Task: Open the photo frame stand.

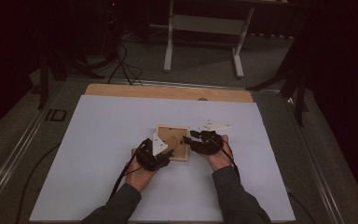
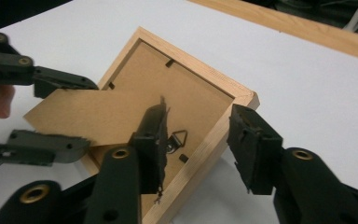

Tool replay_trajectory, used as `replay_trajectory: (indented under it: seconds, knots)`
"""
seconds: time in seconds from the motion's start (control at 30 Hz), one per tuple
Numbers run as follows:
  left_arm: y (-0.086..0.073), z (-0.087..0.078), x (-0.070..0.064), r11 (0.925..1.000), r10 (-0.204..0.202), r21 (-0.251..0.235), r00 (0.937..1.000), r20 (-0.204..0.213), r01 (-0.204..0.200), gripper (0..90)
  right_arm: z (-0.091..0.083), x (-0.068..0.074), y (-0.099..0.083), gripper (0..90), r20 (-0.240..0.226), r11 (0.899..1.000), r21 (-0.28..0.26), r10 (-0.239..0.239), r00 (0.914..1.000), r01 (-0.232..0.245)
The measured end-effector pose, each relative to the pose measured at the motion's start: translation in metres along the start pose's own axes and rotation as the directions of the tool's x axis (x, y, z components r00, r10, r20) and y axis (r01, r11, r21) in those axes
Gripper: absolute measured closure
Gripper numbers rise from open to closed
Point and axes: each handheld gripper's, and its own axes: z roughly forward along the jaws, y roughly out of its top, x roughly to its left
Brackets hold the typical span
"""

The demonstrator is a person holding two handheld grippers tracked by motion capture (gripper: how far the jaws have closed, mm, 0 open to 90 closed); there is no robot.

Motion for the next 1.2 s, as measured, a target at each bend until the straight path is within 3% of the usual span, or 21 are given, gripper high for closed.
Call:
replay_trajectory:
  seconds: [0.3,0.6,0.8,1.03,1.2]
  knots:
    - [-0.003,-0.001,0.001,1.0,0.005,-0.007,1.0,0.001,-0.005,52.1,0.014,-0.005,0.002,43.5,-0.025,0.998,0.049,0.038,0.999,-0.036]
    - [-0.009,-0.004,-0.001,0.9993,0.027,-0.027,0.9996,-0.006,-0.027,52.0,0.025,-0.01,0.001,39.5,-0.042,0.994,0.067,0.084,0.9956,-0.081]
    - [-0.015,-0.008,0.001,0.9973,0.054,-0.051,0.9986,0.003,-0.053,51.9,0.027,-0.018,0.0,41.4,-0.084,0.991,0.071,0.119,0.9893,-0.113]
    - [-0.017,-0.01,0.001,0.995,0.074,-0.068,0.9971,0.017,-0.072,51.9,0.032,-0.025,-0.002,40.6,-0.159,0.983,0.091,0.171,0.9723,-0.158]
    - [-0.017,-0.011,0.003,0.9957,0.058,-0.075,0.9974,0.042,-0.055,51.3,0.033,-0.024,-0.001,40.3,-0.161,0.984,0.09,0.169,0.9723,-0.156]
